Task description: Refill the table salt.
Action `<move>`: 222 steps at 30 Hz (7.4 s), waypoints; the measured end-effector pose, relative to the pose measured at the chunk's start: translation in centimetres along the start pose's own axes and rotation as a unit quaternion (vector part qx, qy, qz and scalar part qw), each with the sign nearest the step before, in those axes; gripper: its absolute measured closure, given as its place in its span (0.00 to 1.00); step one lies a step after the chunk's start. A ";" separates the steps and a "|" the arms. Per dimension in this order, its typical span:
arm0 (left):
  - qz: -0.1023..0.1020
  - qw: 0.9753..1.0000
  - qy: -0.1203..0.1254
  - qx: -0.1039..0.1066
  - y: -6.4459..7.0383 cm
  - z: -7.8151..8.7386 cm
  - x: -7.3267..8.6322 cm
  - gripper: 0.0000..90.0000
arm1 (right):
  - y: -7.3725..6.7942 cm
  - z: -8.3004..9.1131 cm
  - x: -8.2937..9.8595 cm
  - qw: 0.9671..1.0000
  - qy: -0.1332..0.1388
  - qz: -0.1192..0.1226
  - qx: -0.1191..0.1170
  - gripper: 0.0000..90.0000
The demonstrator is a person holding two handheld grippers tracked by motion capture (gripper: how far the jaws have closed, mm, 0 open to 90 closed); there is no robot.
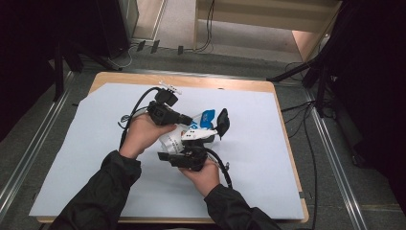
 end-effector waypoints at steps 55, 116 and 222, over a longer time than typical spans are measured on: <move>-0.005 1.000 0.015 0.005 0.1 0.0 0.5 1.00 | 0.0 -0.1 0.3 1.000 0.001 -0.019 -0.004 0.70; -0.003 0.999 0.044 0.002 0.5 1.0 0.0 1.00 | 0.0 0.2 0.1 0.998 0.011 -0.060 -0.026 0.74; -0.012 0.997 0.080 -0.012 0.4 0.7 0.0 1.00 | 0.7 0.3 -0.7 0.999 -0.001 -0.028 -0.031 0.73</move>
Point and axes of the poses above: each handheld gripper's, and its own axes: z roughly backward along the jaws, x roughly out of its underside, y roughly to its right, the point moved 1 cm from there along -z, roughly forward along the jaws, and after that the axes turned 6 degrees about x, right-handed, at the moved point
